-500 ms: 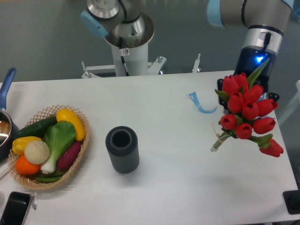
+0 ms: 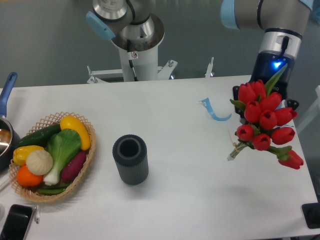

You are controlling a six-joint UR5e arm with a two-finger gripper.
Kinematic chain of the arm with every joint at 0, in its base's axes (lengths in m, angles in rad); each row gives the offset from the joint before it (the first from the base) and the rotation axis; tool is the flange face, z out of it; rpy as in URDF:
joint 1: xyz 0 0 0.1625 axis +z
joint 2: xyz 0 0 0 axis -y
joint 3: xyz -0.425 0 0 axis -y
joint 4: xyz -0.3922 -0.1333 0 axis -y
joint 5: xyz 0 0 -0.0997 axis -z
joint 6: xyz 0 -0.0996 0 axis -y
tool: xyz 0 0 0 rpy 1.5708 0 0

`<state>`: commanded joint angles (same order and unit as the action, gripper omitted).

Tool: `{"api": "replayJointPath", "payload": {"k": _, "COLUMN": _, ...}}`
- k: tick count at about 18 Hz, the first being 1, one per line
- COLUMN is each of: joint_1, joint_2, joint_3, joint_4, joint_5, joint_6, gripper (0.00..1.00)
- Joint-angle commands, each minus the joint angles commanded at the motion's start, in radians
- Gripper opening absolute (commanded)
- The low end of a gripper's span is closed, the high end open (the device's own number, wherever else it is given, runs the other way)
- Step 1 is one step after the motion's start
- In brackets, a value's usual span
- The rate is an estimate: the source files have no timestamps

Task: Place the flowers on the table
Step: 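Lift the held red tulip bouquet slightly with the gripper, then carry the tulips toward the grey cup and lower them to the table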

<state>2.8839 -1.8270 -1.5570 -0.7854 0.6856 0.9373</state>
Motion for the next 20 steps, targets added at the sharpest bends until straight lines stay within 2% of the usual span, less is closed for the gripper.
{"api": "replayJointPath", "payload": {"k": 3, "joint_1": 0.003, "joint_2": 0.009, "joint_3": -0.003, "joint_4": 0.000, "joint_5": 0.043, "joint_6": -0.002, "gripper": 0.44}}
{"api": "replayJointPath", "payload": {"k": 6, "joint_1": 0.000, "joint_2": 0.041, "joint_3": -0.012, "joint_4": -0.005, "joint_5": 0.156, "joint_6": 0.003, "gripper": 0.44}}
{"api": "replayJointPath", "payload": {"k": 8, "joint_1": -0.002, "joint_2": 0.046, "joint_3": -0.017, "joint_4": -0.006, "joint_5": 0.167, "joint_6": 0.005, "gripper": 0.44}}
{"api": "replayJointPath", "payload": {"k": 11, "joint_1": -0.020, "joint_2": 0.046, "joint_3": -0.017, "joint_4": -0.006, "joint_5": 0.245, "joint_6": 0.006, "gripper": 0.44}}
{"api": "replayJointPath", "payload": {"k": 17, "joint_1": -0.110, "joint_2": 0.026, "joint_3": -0.012, "joint_4": -0.006, "joint_5": 0.460, "joint_6": 0.011, "gripper": 0.44}}
{"api": "replayJointPath", "payload": {"k": 20, "joint_1": -0.162, "joint_2": -0.018, "joint_3": -0.011, "joint_4": -0.009, "joint_5": 0.575, "joint_6": 0.089, "gripper": 0.44}}
